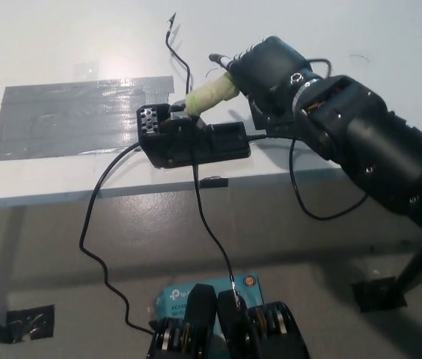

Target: The robot uses its right hand to grab the soldering gun kept on the middle of the table and pulls it out of its base and keep it on the right side of the base

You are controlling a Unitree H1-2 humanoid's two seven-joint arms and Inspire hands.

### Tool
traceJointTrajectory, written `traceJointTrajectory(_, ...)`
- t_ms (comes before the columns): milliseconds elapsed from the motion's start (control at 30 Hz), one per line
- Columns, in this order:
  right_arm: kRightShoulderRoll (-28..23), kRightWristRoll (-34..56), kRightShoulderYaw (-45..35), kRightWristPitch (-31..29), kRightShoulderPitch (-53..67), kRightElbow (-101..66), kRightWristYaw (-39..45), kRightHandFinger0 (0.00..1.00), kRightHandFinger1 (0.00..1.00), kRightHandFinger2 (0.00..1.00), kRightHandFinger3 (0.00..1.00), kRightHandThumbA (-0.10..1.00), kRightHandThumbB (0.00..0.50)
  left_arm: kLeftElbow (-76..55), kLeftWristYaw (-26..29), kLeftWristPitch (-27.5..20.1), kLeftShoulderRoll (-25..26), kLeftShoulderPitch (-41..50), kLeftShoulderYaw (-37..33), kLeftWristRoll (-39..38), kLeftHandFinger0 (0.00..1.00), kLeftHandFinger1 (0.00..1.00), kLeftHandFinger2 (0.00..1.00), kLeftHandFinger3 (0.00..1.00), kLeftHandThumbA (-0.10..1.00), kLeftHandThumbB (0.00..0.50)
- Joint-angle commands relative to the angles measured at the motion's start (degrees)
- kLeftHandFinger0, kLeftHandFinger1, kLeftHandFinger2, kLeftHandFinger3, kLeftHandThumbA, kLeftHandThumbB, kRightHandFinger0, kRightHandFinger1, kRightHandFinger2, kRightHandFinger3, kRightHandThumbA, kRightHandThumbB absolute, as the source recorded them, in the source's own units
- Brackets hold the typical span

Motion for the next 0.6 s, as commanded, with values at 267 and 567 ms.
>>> traceJointTrajectory(267,-1.14,-12.36,-1.2,1.14,3.95,4.38,-23.23,0.0,0.0,0.15,1.0,-0.09,0.239,-1.3,-1.77,1.01,1.41,-1.24,-1.59,2.54,1.0,1.0,1.0,1.0,0.57,0.247)
traceJointTrajectory(567,-3.09,-15.0,-0.86,-2.37,5.68,6.85,-33.92,0.0,0.0,0.44,0.32,-0.04,0.307,-1.62,-1.99,1.01,1.36,-1.13,-1.89,3.08,1.0,1.0,1.0,1.0,0.6,0.251)
